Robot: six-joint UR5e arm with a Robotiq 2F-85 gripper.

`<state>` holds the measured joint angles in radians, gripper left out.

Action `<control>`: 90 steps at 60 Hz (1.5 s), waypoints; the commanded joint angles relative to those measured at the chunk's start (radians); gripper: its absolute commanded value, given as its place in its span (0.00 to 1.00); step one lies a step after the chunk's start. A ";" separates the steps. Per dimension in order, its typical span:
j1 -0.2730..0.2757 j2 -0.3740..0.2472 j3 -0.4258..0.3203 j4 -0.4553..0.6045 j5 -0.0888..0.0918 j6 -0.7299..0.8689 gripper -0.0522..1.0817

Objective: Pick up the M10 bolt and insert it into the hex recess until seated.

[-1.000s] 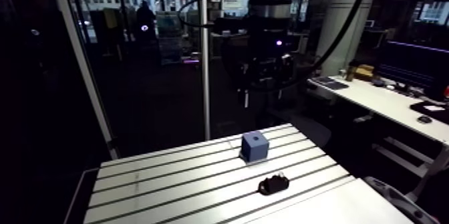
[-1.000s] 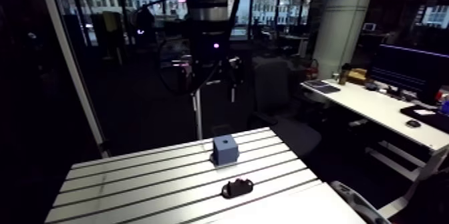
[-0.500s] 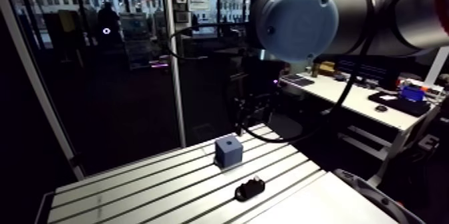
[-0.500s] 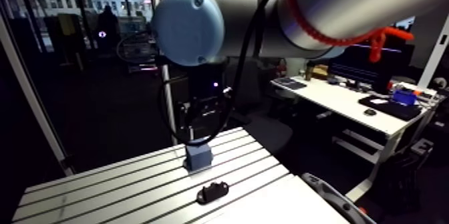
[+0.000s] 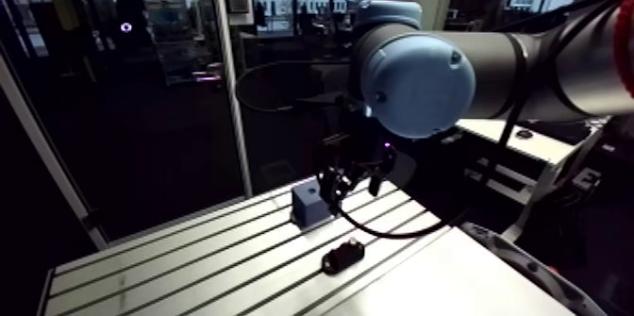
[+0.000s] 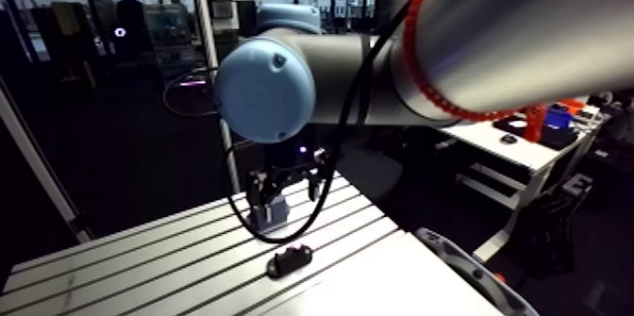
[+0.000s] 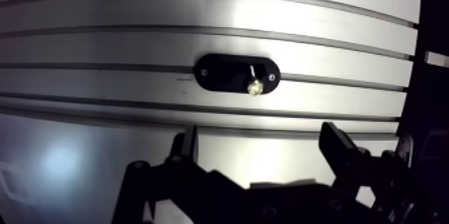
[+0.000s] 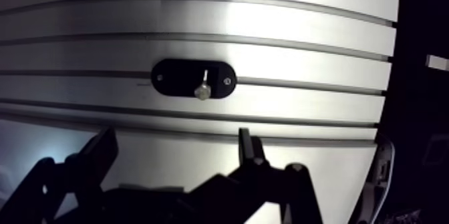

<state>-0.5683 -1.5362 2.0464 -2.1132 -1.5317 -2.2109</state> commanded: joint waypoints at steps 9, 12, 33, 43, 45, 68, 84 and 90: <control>-0.001 0.018 0.076 -0.149 0.000 0.026 0.16; 0.000 0.018 0.083 -0.162 0.000 0.026 0.17; -0.003 0.062 0.105 -0.224 0.003 0.026 0.31; -0.003 0.076 0.116 -0.258 0.003 0.027 0.33; -0.003 0.079 0.117 -0.263 0.003 0.027 0.36; -0.006 0.129 0.133 -0.322 0.006 0.027 0.39; -0.007 0.137 0.131 -0.325 0.005 0.029 0.40; -0.007 0.139 0.133 -0.325 0.005 0.028 0.42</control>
<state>-0.5748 -1.4022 2.1773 -2.4366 -1.5264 -2.1826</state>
